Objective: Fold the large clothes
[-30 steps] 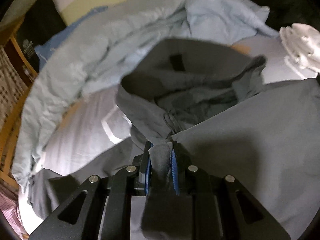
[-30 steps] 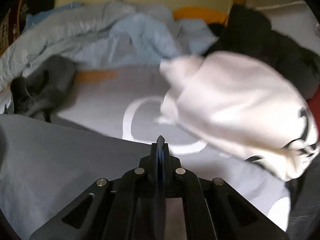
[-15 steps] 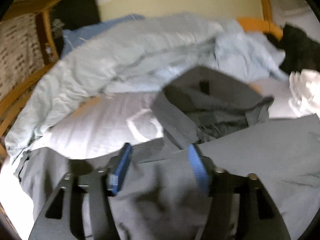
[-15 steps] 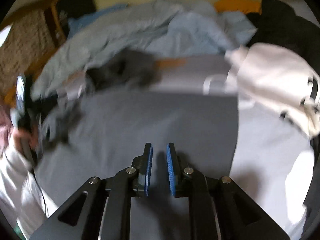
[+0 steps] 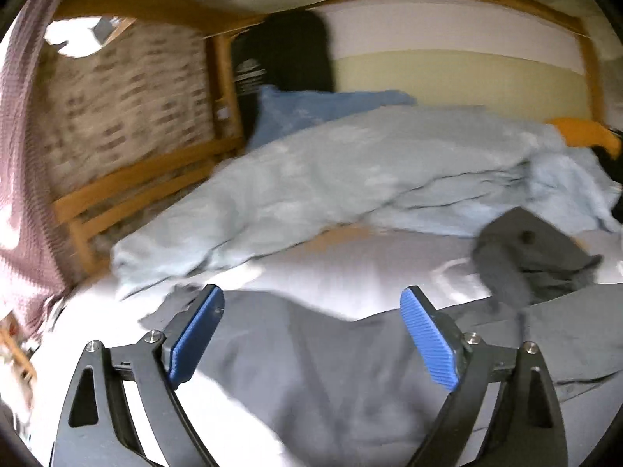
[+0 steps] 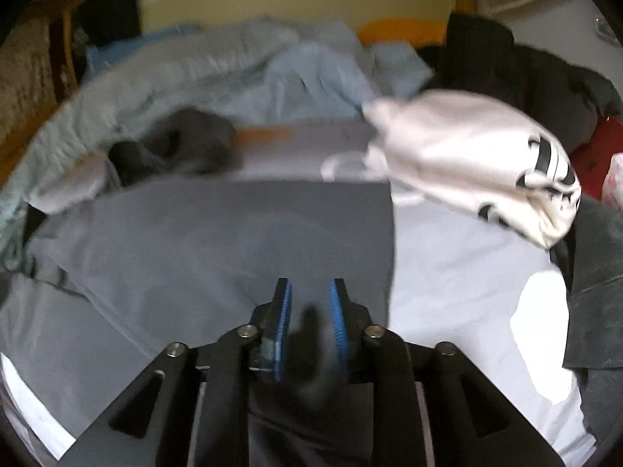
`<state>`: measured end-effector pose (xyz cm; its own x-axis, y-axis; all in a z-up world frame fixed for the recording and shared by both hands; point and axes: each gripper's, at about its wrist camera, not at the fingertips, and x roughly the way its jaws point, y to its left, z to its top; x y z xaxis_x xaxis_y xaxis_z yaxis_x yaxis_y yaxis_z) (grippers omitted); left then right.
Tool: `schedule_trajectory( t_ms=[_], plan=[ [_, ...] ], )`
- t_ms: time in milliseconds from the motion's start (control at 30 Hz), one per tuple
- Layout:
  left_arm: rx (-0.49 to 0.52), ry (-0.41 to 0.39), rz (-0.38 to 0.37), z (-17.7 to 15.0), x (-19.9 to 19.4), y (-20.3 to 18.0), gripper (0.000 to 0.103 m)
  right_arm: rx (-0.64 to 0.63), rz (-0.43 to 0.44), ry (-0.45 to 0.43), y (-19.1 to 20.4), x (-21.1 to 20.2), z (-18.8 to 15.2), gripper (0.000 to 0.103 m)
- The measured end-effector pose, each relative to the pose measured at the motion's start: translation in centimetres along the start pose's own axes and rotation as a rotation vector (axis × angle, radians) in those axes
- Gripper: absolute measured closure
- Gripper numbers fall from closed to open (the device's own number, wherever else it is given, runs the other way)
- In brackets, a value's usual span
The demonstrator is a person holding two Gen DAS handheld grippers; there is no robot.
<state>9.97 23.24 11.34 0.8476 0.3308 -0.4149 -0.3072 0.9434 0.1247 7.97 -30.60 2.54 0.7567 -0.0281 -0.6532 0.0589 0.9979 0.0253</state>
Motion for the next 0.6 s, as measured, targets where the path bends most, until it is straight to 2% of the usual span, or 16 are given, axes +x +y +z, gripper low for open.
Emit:
schedule_trajectory(
  t_ms=[100, 167, 267, 333, 367, 400, 433, 533, 600],
  plan=[
    [-0.022, 0.101, 0.040, -3.0, 1.9, 3.2, 0.012, 0.002, 0.016, -0.109, 1.2, -1.9, 0.0, 0.075],
    [-0.067, 0.146, 0.064, -4.9, 3.0, 5.1, 0.012, -0.016, 0.036, -0.138, 2.4, -2.1, 0.1, 0.075],
    [-0.209, 0.224, 0.046, -6.5, 5.2, 8.1, 0.012, -0.049, 0.046, -0.151, 4.4, -2.3, 0.1, 0.075],
    [-0.294, 0.313, 0.060, -7.3, 7.3, 9.6, 0.012, -0.057, 0.092, -0.136, 5.4, -2.0, 0.0, 0.075],
    [-0.294, 0.361, 0.112, -7.6, 8.4, 9.9, 0.012, -0.047, 0.130, -0.119, 5.8, -1.7, -0.1, 0.075],
    [-0.280, 0.398, 0.155, -8.0, 9.4, 9.8, 0.012, -0.039, 0.131, -0.111, 6.1, -1.4, -0.2, 0.075],
    [-0.276, 0.428, 0.154, -8.3, 10.6, 9.9, 0.012, -0.034, 0.114, -0.104, 6.3, -1.1, -0.4, 0.075],
    [-0.352, 0.443, 0.098, -8.4, 12.8, 11.2, 0.012, -0.064, 0.124, -0.069, 7.2, 0.0, -1.0, 0.075],
    [-0.388, 0.429, 0.122, -8.3, 14.2, 12.4, 0.012, -0.112, 0.143, -0.023, 8.0, 0.7, -1.4, 0.075]
  ],
)
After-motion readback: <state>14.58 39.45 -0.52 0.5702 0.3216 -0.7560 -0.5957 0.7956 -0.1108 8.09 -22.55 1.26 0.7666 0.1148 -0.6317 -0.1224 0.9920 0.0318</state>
